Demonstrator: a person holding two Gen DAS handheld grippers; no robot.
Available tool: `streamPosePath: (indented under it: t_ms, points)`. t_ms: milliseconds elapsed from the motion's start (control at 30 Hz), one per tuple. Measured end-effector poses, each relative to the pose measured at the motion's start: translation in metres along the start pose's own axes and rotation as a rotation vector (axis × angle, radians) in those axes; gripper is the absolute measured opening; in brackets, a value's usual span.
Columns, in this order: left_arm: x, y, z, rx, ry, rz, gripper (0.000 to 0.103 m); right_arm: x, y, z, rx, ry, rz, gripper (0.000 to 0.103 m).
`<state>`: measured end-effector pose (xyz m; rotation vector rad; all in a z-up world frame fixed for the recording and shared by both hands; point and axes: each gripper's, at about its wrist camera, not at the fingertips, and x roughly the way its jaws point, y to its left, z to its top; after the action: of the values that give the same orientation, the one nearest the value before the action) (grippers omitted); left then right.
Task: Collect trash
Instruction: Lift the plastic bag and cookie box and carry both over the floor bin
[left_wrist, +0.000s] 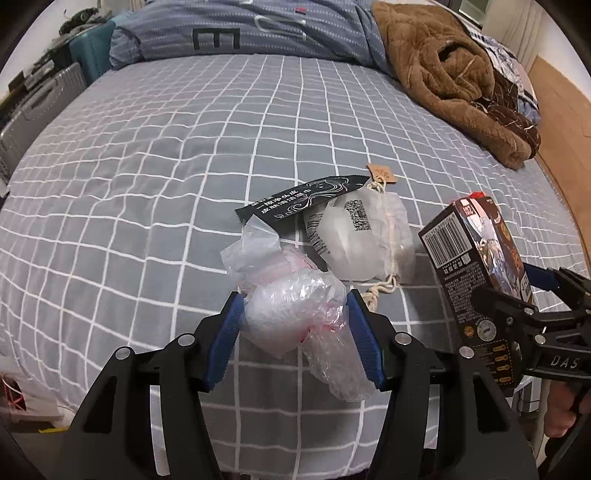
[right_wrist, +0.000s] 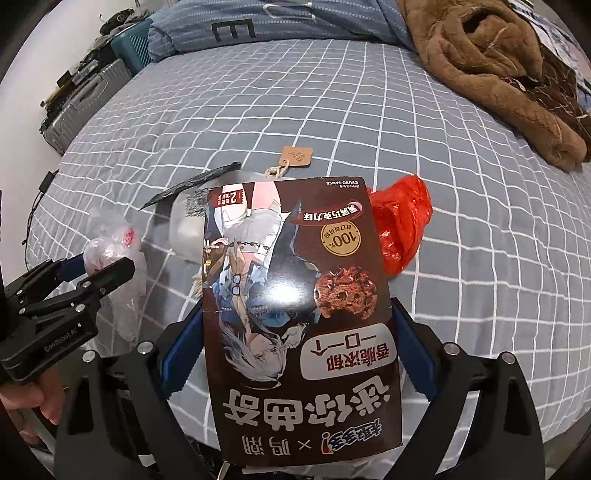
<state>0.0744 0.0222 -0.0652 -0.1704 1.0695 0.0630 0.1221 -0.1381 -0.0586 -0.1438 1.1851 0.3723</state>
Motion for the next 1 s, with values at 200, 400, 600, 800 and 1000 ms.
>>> streamPosePath:
  t_ms: [200,400,600,800,1000]
  points:
    - [-0.028,-0.002,-0.008,-0.004,-0.024,0.002,0.056,-0.027,0.002,-0.017,0.024,-0.024,0.017,0.088]
    - [-0.059,-0.007,-0.021,0.008,-0.051,0.005,0.056,-0.058,0.009,-0.036,0.033,-0.061,0.01,0.088]
    - [-0.083,-0.008,-0.04,0.009,-0.063,-0.001,0.056,-0.085,0.02,-0.064,0.033,-0.092,0.012,0.088]
    - [-0.101,-0.01,-0.063,0.022,-0.072,-0.003,0.057,-0.102,0.029,-0.091,0.044,-0.102,0.018,0.088]
    - [-0.111,-0.004,-0.09,0.018,-0.062,-0.008,0.056,-0.111,0.041,-0.123,0.046,-0.106,0.019,0.088]
